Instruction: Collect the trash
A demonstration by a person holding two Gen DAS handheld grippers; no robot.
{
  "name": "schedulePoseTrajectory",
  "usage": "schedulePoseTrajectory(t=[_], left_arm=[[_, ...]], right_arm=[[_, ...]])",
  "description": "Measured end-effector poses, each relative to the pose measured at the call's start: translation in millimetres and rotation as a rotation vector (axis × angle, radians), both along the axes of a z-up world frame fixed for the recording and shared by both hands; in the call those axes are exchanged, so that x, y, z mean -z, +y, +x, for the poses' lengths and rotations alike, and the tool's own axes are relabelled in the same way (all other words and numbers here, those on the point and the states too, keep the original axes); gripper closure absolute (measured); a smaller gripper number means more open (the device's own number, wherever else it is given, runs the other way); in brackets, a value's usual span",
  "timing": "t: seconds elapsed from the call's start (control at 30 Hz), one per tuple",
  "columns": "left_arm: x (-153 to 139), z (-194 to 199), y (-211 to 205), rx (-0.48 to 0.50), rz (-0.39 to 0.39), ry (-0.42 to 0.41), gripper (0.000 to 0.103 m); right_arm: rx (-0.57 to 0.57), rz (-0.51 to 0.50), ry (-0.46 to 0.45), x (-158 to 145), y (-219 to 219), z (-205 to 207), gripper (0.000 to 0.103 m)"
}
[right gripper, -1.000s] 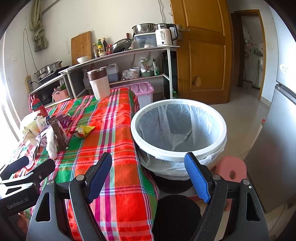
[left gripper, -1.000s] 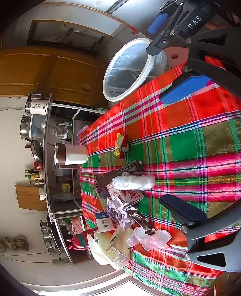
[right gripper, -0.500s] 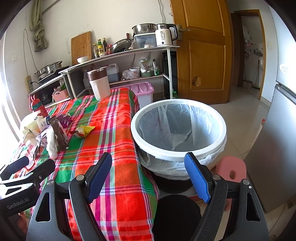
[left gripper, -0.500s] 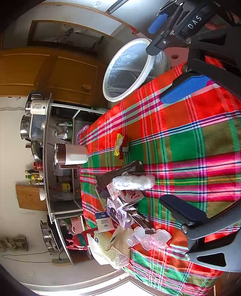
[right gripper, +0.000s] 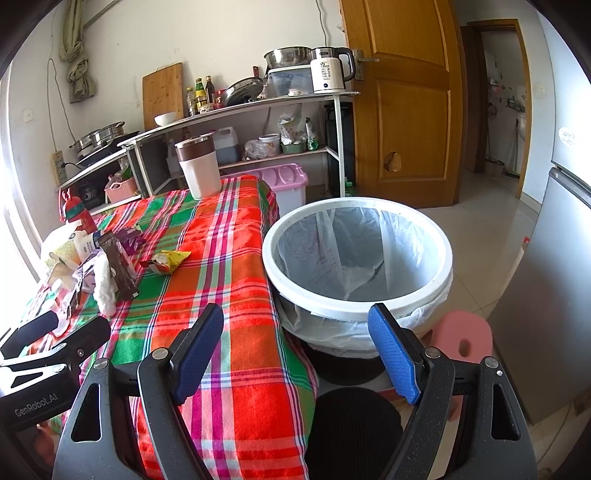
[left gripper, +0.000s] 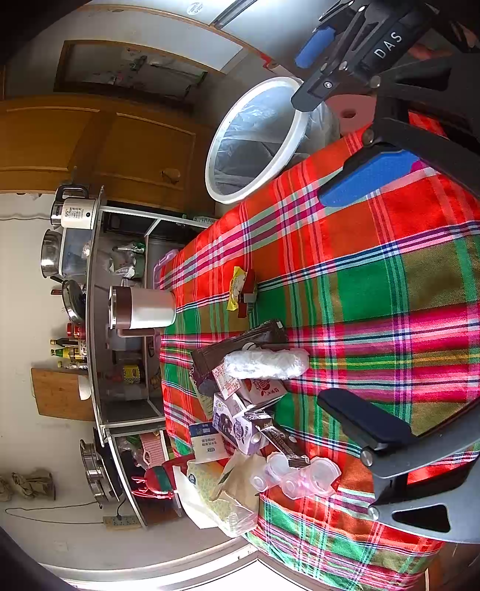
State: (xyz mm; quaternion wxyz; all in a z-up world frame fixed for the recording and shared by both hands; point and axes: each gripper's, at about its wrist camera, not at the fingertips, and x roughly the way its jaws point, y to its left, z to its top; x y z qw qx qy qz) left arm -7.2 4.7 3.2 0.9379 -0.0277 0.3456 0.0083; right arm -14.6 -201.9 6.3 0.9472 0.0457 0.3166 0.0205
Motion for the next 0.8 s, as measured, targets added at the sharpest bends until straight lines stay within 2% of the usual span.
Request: schedulePoseTrajectory(t=[0.6, 0.8], left_arm=[[-0.3, 0.0, 0.2, 0.001, -0.002, -0.002, 0.003], [-0.9, -0.2, 11.6, -0.017, -0.003, 0.008, 0.003]], right_arm=[[-0.002, 0.002, -0.002, -0.9, 0.5, -1.6, 0.022], [-0.039, -0.003, -0.015, 0.2, 5.2, 4.1, 0.022]])
